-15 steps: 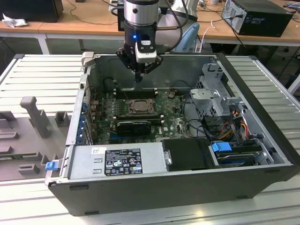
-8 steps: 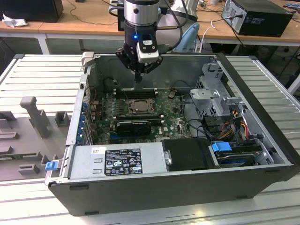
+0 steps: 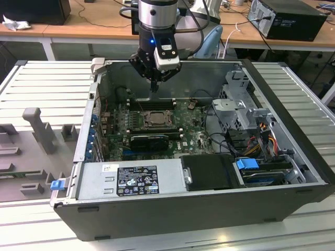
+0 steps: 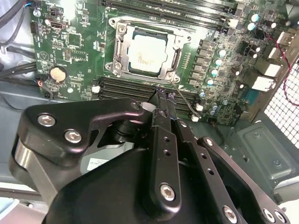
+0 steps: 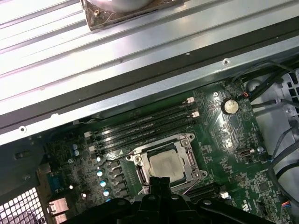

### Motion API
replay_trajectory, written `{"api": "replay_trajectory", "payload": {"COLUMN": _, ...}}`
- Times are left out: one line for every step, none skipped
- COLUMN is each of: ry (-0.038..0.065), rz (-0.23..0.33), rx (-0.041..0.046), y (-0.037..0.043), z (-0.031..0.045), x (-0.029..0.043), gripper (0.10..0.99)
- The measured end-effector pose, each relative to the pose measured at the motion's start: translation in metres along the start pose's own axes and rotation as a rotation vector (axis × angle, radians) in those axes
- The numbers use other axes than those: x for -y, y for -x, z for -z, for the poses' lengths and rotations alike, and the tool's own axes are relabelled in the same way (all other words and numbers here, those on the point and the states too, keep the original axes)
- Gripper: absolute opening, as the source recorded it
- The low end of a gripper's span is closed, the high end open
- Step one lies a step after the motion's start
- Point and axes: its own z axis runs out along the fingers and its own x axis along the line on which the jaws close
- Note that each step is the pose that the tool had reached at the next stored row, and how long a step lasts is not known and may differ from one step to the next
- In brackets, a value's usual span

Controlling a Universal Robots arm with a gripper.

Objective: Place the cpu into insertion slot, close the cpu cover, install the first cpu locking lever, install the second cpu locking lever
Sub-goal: 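Install the first cpu locking lever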

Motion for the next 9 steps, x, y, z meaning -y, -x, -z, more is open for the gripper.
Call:
{"api": "replay_trajectory", "payload": {"ry": 0.000, "rz": 0.007, "rx": -0.0003, "y": 0.0000, "z": 0.0000, "x": 0.0000, "gripper": 0.106}}
{"api": "replay_trajectory", "payload": {"ry": 0.000, "rz": 0.012, "rx": -0.0006, "y": 0.0000, "z": 0.0000, "x": 0.0000, "gripper": 0.106}}
{"api": "replay_trajectory", "payload": {"ry": 0.000, "rz": 0.021, "rx": -0.0010, "y": 0.0000, "z": 0.0000, "x": 0.0000, "gripper": 0.106}}
{"api": "replay_trajectory", "payload": {"ry": 0.000, "rz": 0.029, "rx": -0.0014, "y": 0.0000, "z": 0.0000, "x": 0.0000, "gripper": 0.106}}
{"api": "replay_trajectory", "payload": {"ry": -0.001, "rz": 0.035, "rx": -0.0017, "y": 0.0000, "z": 0.0000, "x": 0.0000, "gripper": 0.106}}
{"api": "replay_trajectory", "payload": {"ry": -0.001, "rz": 0.046, "rx": -0.0022, "y": 0.0000, "z": 0.0000, "x": 0.0000, "gripper": 0.106}}
{"api": "replay_trajectory", "payload": {"ry": -0.001, "rz": 0.056, "rx": -0.0027, "y": 0.0000, "z": 0.0000, "x": 0.0000, "gripper": 0.106}}
{"api": "replay_trajectory", "payload": {"ry": -0.001, "rz": 0.068, "rx": -0.0032, "y": 0.0000, "z": 0.0000, "x": 0.0000, "gripper": 0.106}}
{"api": "replay_trajectory", "payload": {"ry": -0.001, "rz": 0.078, "rx": -0.0037, "y": 0.0000, "z": 0.0000, "x": 0.0000, "gripper": 0.106}}
